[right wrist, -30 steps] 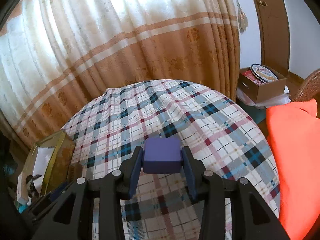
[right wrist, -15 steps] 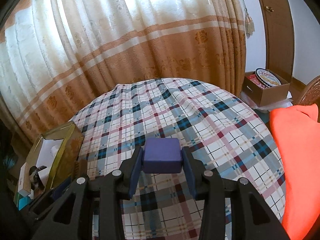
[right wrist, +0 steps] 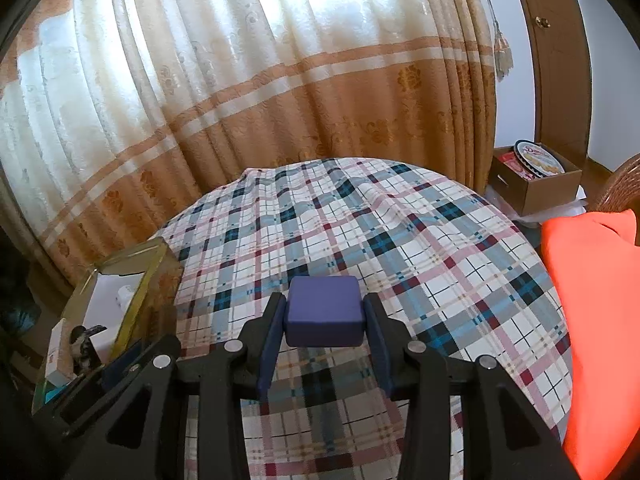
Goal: Organize rigid objects
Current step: 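Carry the brush and purple block over the tin box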
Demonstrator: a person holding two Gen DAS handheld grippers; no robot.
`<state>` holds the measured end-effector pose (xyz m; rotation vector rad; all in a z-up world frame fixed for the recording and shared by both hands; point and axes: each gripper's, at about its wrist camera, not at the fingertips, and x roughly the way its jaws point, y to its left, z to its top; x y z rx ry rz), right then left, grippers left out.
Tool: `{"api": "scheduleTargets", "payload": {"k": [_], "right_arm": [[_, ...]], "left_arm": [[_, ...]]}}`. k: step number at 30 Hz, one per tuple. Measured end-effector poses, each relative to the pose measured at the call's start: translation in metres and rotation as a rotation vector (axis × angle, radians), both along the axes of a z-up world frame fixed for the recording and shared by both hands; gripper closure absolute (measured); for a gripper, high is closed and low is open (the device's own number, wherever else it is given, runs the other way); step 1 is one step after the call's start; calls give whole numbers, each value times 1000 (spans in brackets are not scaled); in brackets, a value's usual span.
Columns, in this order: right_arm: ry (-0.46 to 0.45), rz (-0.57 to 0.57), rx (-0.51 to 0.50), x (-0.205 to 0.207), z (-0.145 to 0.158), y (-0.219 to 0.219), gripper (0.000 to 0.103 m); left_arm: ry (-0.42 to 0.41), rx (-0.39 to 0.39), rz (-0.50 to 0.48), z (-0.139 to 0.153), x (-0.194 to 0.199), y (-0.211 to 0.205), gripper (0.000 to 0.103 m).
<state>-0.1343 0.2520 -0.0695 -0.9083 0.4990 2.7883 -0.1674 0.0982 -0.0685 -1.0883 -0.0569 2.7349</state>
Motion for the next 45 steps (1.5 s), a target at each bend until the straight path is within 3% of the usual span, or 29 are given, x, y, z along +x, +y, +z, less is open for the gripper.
{"api": "scheduleTargets", "payload": {"k": [25,45], "right_arm": [[61,92,32,3,32,-52,60],[76,209,40,-9,41,-115,60]], "left_arm": [[75,0,54,27,9,-49,79],[60,-3,147,26,7,-107,79]]}}
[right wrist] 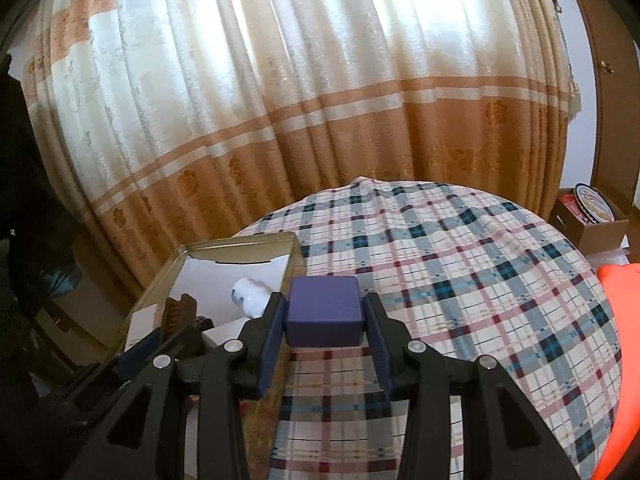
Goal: Organize rigid objects
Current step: 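Carry the brush and purple block over the tin box, then lower the brush and purple block into the tin and open both grippers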
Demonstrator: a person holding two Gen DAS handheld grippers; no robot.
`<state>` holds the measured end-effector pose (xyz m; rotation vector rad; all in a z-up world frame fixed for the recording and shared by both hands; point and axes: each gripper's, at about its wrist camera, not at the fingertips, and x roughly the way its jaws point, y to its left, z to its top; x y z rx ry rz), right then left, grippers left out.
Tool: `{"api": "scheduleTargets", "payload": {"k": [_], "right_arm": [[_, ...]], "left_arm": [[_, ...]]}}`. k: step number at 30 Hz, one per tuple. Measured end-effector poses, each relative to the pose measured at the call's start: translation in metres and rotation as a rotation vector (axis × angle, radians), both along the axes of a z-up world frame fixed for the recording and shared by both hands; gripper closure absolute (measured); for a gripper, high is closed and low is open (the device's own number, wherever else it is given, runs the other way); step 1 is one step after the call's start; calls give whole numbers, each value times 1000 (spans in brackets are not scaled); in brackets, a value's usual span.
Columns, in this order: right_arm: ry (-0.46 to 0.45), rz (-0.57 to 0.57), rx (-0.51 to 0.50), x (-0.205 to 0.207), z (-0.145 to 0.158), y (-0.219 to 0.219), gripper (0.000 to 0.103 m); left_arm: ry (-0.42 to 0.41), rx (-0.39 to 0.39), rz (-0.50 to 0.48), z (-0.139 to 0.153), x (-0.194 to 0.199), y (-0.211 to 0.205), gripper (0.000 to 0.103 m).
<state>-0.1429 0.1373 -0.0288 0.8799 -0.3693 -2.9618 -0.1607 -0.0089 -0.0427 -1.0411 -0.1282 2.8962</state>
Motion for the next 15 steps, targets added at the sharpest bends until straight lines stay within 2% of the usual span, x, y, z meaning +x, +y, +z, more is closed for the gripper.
{"api": "scheduleTargets", "payload": {"k": [15], "right_arm": [[10,30,3,-18,8,-24,60]], "left_arm": [[-8,-25,26,0,-8,-21,79]]}}
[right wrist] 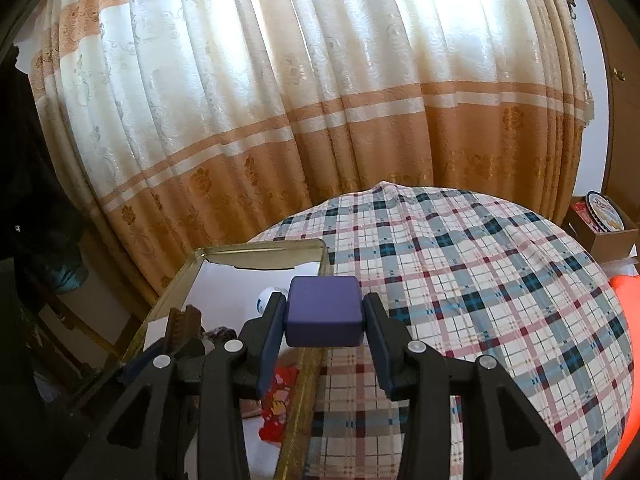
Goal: Organize rigid objects
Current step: 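Lower the brush and purple block into the tin and open both grippers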
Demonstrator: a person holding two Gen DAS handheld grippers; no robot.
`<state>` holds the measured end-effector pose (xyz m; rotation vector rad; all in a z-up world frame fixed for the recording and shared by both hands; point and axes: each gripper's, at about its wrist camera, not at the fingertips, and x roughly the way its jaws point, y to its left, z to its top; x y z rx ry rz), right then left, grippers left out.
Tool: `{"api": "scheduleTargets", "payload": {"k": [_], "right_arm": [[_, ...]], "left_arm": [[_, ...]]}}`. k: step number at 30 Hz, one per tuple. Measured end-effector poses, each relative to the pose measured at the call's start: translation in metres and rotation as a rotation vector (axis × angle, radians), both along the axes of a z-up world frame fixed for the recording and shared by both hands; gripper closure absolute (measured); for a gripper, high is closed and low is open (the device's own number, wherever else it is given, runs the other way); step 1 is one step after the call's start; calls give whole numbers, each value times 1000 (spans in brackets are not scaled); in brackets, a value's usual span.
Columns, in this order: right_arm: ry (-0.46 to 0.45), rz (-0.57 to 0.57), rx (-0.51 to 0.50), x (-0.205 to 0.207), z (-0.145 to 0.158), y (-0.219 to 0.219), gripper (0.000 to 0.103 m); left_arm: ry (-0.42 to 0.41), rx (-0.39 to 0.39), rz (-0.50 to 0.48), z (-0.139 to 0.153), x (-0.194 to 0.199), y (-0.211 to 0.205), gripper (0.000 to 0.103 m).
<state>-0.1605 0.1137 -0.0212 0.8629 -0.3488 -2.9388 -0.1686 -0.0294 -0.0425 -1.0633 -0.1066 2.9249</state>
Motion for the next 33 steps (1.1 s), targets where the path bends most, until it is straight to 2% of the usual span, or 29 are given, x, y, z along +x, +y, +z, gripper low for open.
{"api": "scheduleTargets", "payload": {"k": [18,26,33], "right_arm": [[-28,45,11,-32,5,-17,60],[-93,72,8,-59,-2,-25,60],[-140,116,49,-81,-8,-41,60]], "left_arm": [[-51,-34,0,-12,-19,-11,79],[-70,-39,-8,-13,-36,-15,79],[-83,-35,-12,-13,-48,-16,79]]}}
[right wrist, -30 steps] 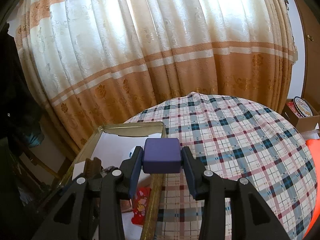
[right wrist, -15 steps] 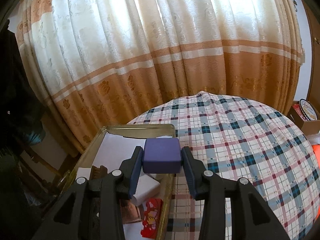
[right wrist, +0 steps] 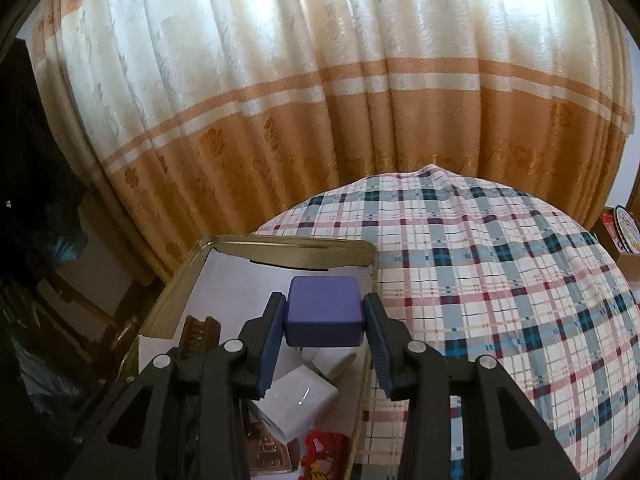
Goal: Organize rigid objects
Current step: 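Lower the brush and purple block into the tin and open both grippers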
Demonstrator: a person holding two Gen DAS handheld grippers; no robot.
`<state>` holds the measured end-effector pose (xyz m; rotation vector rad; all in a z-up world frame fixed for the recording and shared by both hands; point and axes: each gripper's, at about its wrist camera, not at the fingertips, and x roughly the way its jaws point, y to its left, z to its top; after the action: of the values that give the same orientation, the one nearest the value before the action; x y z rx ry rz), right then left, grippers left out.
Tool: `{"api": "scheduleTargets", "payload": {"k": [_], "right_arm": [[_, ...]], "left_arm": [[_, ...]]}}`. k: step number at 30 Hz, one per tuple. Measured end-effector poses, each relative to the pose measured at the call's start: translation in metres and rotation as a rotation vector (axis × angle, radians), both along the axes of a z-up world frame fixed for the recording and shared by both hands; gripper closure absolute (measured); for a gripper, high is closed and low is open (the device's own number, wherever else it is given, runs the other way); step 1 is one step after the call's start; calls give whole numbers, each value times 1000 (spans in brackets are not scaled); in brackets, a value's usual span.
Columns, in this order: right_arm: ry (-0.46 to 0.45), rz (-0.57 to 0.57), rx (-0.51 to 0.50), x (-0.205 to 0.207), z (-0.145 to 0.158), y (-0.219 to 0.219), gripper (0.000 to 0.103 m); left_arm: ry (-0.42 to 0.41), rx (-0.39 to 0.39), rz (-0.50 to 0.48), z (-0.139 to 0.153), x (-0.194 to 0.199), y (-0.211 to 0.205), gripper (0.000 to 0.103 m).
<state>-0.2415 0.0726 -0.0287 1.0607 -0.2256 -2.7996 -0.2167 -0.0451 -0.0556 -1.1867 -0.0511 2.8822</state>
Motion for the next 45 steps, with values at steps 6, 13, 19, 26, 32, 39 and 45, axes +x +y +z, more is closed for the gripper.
{"api": "scheduleTargets", "payload": {"k": [6,13,19,26,32,39,45], "right_arm": [[-76,14,-15,-18,-10,-2,60],[-110,39,-30,-21,-15,-5,60],[-135,66,-42,-21,-16,-9,60],[-170,93,-51,-15,-21,-15,60],[-141,84,-106,-2,-17,-7,31],[-40,16,-110,23,-5,10,23],[-46,-1,-111,32,-10,11,23]], "left_arm": [[-35,-33,-11,1,-8,4,79],[-39,-52,-18,1,-6,4,79],[-45,-56,-21,3,-1,3,79],[-39,-63,-36,1,4,6,79],[9,-64,-60,8,17,11,19],[56,-84,-38,10,27,14,1],[46,-86,-39,5,32,15,1]]}}
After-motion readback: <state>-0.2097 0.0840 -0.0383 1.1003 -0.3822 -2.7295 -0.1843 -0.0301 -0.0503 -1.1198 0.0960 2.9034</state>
